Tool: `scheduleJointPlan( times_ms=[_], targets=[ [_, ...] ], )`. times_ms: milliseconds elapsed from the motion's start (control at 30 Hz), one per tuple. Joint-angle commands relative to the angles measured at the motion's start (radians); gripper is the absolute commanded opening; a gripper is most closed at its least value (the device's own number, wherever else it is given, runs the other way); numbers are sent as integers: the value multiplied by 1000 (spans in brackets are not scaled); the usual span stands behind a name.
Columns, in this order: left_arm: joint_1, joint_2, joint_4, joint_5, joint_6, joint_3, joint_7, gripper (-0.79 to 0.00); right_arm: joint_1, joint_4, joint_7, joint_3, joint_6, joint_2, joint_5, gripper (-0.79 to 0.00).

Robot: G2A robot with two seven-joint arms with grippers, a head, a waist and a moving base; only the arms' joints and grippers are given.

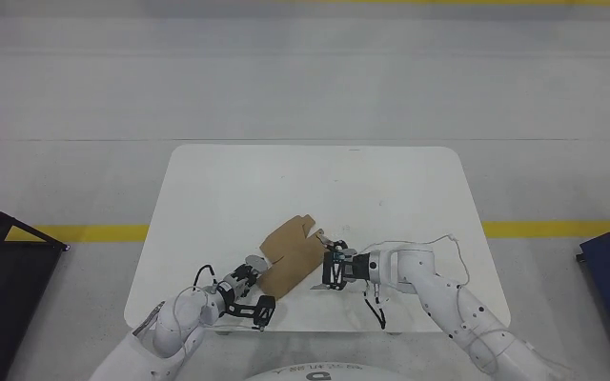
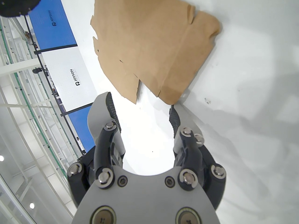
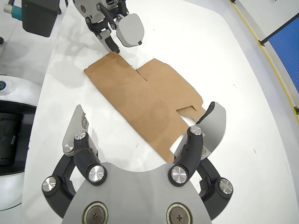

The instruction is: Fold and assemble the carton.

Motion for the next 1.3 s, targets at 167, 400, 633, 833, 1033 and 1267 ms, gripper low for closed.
scheduleJointPlan(
  times_ms=[167,400,633,833,1033,1267],
  targets=[
    [-6,-2,9,22,14,24,3,-225,29,22,11,-17,-11,-5,27,0],
    [-32,-9,10,57,15,71,-1,-416,28,21,-10,-8,-8,-1,26,0],
    [-60,-18,9,57,28,102,-16,-640,-11,-2,-56,16,8,12,-4,0],
    [-63,-25,3,11,110,106,-24,-785,-44,-30,-103,29,47,21,-42,0],
    [-40,-27,-29,-77,173,69,-77,-785,-92,-59,-271,58,95,40,-133,0],
    [-38,-30,-71,-251,115,34,-29,-785,-93,-49,-308,71,115,48,-160,0]
  ],
)
